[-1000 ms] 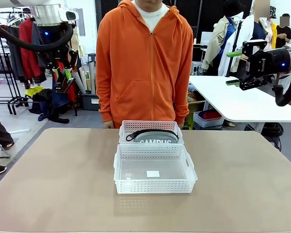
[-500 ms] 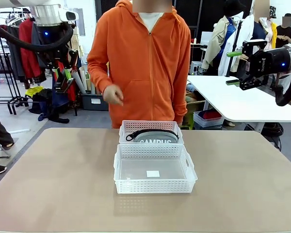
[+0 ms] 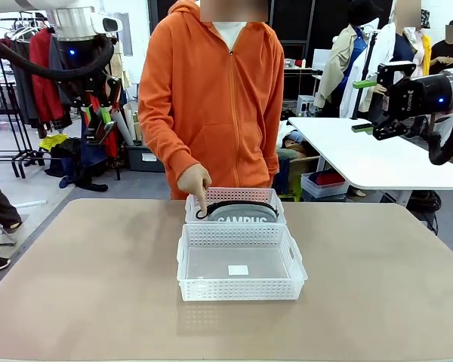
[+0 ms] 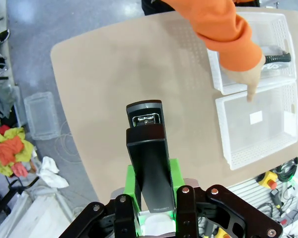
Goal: Distribute items into two baskets.
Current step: Place the picked Stapler into the Organizing basket as instructed by the person.
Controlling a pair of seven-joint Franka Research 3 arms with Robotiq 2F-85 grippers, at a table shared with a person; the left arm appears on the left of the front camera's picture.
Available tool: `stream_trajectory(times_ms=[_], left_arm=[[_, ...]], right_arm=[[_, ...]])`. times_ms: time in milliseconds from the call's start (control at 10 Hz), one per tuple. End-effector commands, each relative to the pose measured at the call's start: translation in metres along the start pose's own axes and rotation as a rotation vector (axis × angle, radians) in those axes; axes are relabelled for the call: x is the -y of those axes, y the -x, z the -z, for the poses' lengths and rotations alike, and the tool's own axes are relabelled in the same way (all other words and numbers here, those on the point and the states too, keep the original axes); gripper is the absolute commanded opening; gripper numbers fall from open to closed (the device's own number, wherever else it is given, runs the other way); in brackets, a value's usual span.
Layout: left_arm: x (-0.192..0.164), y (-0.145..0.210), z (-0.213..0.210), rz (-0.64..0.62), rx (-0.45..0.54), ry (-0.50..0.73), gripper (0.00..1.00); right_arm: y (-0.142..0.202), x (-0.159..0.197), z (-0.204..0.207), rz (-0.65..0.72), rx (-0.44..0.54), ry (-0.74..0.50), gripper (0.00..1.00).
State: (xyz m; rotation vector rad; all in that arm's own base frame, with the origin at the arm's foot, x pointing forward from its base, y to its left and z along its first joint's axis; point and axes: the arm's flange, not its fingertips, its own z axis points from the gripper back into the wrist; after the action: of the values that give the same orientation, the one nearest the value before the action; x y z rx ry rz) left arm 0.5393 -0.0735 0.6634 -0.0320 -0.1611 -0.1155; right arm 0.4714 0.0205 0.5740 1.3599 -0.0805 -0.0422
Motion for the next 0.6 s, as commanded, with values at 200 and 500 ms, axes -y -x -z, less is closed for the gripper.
stream_trajectory(times_ms=[200,500], left_arm=[[-0.0018,0.003,-0.0009,-0.007,0.0,-0.01,0.0],[-0.0018,0.003,-0.0009,-0.007,0.0,-0.01,0.0]], right_arm=[[0.0009,-0.0025,-0.0009,-0.007,0.002,0.001,1.0],[0.0009,-0.0025,-0.0009,-0.007,0.002,0.001,1.0]])
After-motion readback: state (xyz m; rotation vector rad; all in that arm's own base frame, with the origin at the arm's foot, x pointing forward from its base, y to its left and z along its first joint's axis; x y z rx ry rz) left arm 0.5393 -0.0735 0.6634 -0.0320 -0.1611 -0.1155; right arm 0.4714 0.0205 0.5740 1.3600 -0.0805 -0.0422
